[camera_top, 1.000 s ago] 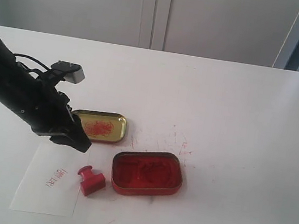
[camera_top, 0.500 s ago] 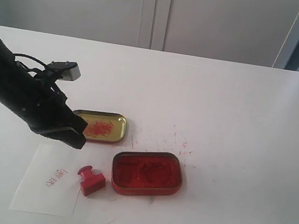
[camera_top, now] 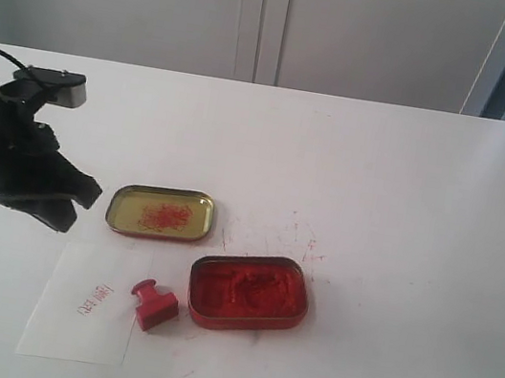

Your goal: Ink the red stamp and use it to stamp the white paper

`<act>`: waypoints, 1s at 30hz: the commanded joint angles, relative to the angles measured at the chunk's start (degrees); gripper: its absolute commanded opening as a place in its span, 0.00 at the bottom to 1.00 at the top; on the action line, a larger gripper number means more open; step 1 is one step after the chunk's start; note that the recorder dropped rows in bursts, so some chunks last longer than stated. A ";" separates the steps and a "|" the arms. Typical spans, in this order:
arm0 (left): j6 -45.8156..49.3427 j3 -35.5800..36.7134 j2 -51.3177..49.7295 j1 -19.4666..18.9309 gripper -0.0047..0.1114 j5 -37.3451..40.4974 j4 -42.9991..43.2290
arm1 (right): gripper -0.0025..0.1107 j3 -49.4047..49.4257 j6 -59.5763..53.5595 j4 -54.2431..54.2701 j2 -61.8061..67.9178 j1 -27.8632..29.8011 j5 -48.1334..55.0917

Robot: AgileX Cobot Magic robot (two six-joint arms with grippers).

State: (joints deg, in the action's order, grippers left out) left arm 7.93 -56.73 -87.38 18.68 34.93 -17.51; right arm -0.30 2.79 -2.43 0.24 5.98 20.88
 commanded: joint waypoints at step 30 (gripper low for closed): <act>-2.94 10.38 17.89 -9.73 0.04 7.15 8.74 | 0.02 0.30 -0.40 -0.12 -0.24 -0.23 -0.84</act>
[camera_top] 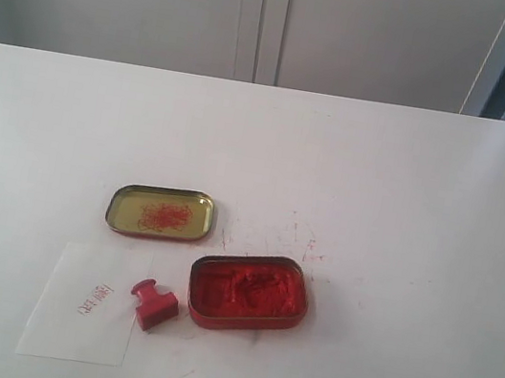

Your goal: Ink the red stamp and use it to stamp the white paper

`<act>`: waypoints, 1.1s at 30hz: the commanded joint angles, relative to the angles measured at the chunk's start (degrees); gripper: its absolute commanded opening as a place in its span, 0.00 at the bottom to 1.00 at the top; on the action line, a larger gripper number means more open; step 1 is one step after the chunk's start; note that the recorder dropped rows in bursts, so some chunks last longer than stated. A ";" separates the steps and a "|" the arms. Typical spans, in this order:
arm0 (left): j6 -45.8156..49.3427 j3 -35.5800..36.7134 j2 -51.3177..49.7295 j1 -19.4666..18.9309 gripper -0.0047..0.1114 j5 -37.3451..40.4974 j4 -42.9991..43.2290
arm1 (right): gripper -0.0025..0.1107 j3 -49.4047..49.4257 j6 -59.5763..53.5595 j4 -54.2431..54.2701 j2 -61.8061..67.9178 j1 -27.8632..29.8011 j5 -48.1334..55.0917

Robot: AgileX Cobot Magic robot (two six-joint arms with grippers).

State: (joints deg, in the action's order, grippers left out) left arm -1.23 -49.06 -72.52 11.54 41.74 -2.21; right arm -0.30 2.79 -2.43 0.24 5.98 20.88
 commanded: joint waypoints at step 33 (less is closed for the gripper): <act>13.70 17.64 42.13 -8.52 0.04 0.05 -15.30 | 0.02 0.30 -0.40 -0.12 -0.24 -0.23 -0.84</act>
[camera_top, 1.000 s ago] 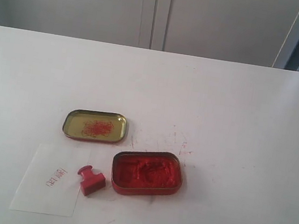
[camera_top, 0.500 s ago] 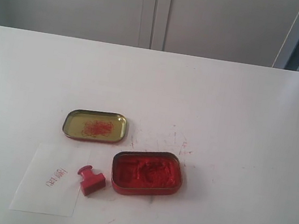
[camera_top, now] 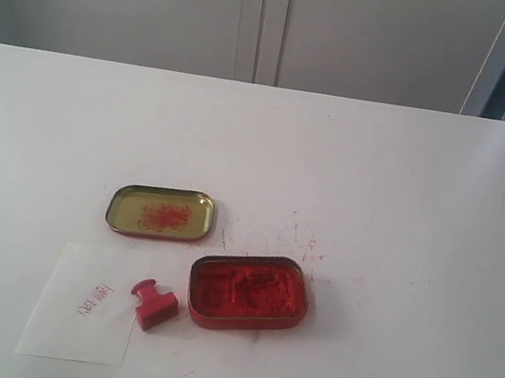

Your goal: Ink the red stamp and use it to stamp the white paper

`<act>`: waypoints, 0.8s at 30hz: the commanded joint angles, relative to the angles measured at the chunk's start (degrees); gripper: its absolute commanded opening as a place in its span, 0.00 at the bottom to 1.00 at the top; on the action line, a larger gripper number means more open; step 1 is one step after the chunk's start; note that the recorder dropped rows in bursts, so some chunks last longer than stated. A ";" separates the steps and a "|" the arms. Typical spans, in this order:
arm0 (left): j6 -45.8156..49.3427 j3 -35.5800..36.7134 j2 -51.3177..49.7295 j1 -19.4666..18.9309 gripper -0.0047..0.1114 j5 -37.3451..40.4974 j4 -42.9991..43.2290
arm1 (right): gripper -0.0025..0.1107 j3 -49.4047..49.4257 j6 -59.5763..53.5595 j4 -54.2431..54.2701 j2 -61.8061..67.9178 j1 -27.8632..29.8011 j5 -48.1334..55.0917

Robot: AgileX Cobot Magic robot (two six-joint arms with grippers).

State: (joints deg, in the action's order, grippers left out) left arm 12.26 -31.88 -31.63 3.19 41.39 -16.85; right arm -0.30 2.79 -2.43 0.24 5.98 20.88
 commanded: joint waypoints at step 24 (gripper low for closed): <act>2.79 0.46 7.27 -0.21 0.04 0.22 0.59 | 0.02 0.30 -0.40 -0.12 -0.24 -0.23 -0.84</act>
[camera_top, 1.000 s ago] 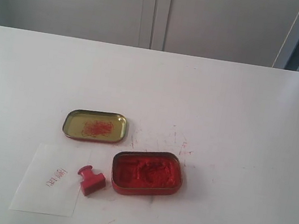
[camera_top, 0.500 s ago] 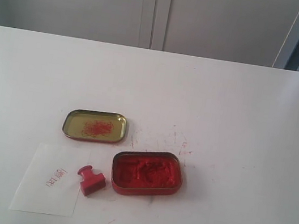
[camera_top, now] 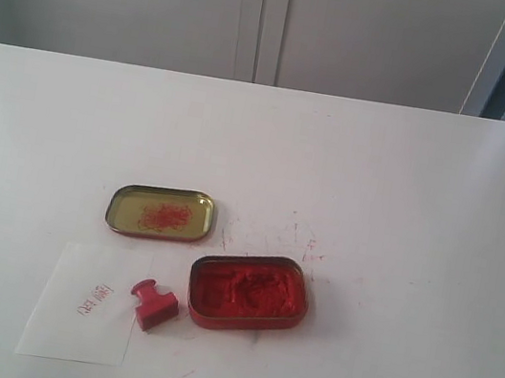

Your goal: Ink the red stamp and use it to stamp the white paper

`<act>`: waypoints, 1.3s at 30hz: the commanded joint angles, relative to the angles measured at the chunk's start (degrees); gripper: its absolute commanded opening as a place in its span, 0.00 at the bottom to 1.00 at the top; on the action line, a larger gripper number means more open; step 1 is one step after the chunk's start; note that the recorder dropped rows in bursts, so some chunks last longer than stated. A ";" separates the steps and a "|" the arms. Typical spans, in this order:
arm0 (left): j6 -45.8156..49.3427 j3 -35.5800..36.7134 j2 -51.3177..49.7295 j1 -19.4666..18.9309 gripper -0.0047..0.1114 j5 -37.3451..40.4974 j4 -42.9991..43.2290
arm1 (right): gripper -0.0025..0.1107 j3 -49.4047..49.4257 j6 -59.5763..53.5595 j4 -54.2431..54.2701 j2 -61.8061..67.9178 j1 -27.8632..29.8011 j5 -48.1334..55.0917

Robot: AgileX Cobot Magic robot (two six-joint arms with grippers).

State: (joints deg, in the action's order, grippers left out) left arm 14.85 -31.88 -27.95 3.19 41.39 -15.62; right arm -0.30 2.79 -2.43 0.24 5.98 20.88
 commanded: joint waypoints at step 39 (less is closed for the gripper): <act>0.43 30.47 27.95 -2.04 0.04 -19.69 1.03 | 0.02 0.30 -0.40 -0.12 -0.24 -0.23 -0.84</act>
State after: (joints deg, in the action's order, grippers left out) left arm 15.23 -2.80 -0.37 1.37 22.43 -14.16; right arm -0.30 2.79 -2.43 0.24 5.98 20.88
